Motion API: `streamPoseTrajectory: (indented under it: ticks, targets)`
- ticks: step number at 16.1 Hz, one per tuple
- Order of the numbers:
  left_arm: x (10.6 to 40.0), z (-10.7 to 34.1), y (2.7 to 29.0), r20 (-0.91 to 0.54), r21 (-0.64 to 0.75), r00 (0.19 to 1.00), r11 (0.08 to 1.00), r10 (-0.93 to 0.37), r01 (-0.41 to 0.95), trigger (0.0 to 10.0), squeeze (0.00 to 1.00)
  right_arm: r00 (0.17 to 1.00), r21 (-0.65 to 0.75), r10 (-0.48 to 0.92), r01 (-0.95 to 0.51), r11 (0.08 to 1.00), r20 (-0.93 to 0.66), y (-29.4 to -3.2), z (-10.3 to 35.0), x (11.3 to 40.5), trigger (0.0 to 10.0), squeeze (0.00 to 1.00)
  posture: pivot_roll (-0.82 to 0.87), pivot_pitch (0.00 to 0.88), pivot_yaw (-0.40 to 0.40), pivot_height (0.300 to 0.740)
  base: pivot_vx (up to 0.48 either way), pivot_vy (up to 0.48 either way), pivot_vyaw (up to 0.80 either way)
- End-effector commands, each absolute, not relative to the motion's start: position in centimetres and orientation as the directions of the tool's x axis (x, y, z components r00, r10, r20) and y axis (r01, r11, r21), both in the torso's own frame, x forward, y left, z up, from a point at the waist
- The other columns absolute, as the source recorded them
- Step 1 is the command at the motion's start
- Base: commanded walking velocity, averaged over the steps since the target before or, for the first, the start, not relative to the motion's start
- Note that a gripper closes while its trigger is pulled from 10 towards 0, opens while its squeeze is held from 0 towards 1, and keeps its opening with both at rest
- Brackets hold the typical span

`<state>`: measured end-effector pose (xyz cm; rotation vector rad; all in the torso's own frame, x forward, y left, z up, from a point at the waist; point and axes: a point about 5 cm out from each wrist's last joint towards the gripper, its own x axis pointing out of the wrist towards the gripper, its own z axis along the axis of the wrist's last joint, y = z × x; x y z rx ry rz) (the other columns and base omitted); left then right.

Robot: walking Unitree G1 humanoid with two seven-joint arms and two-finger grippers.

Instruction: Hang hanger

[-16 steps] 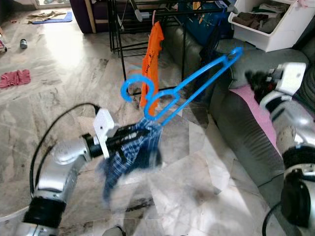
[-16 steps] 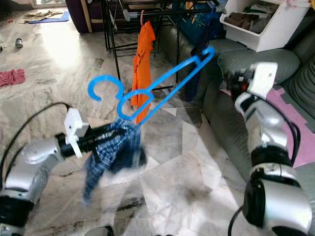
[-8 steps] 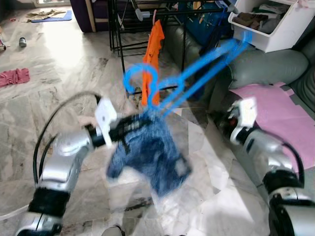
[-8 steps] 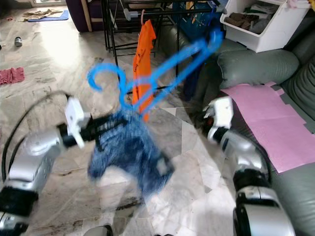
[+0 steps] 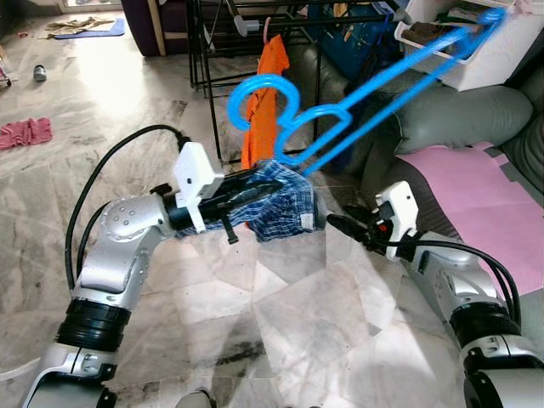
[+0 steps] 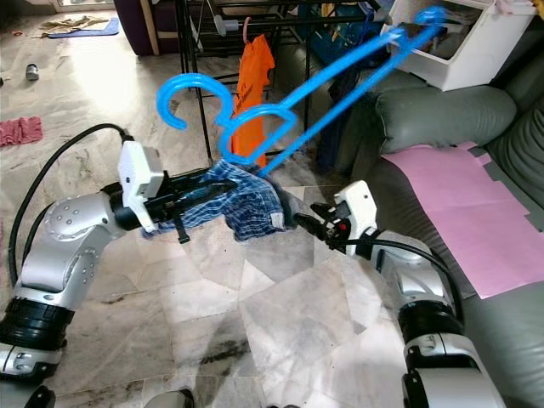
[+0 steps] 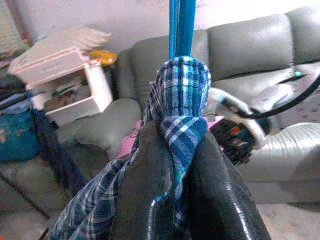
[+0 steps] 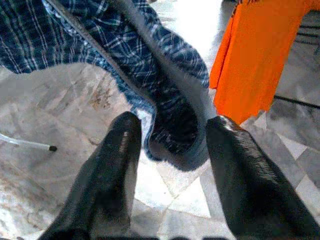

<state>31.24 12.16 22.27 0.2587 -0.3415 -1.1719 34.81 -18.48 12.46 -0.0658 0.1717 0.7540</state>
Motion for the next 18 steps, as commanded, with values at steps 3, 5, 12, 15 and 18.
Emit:
streamPoseTrajectory:
  ticks: [3, 5, 12, 15, 18]
  targets:
    - [30.9, 23.8, 11.3, 0.140, 0.429, 0.289, 0.321, -0.947, 0.844, 0.0, 0.00, 0.722, -0.055, 0.670, -0.686, 0.725, -0.176, -18.6, 13.2, 35.2, 10.0, 1.00, 0.09, 0.109, -0.075, 0.740, 0.000, 0.000, 0.00]
    - [30.9, 23.8, 11.3, 0.140, 0.429, 0.289, 0.321, -0.947, 0.844, 0.0, 0.00, 0.722, -0.055, 0.670, -0.686, 0.725, -0.176, -18.6, 13.2, 35.2, 10.0, 1.00, 0.09, 0.109, -0.075, 0.740, 0.000, 0.000, 0.00]
    - [30.6, 24.6, 10.4, 0.113, 0.471, 0.232, 0.258, -0.966, 0.844, 0.0, 0.00, 0.680, -0.088, 0.718, -0.732, 0.675, -0.147, -17.4, 14.1, 35.4, 10.0, 0.00, 0.10, 0.110, -0.069, 0.740, 0.000, 0.000, 0.00]
    - [30.5, 24.5, 10.2, 0.108, 0.474, 0.220, 0.245, -0.970, 0.846, 0.0, 0.00, 0.689, -0.095, 0.712, -0.724, 0.683, -0.135, -17.2, 14.5, 35.7, 10.0, 0.00, 0.10, 0.106, -0.069, 0.740, 0.000, 0.000, 0.00]
    - [29.8, 24.5, 9.5, 0.106, 0.480, 0.182, 0.210, -0.978, 0.852, 0.0, 0.00, 0.687, -0.090, 0.711, -0.726, 0.682, -0.147, -16.7, 14.0, 35.8, 10.0, 0.00, 0.10, 0.107, -0.073, 0.740, 0.000, 0.000, 0.00]
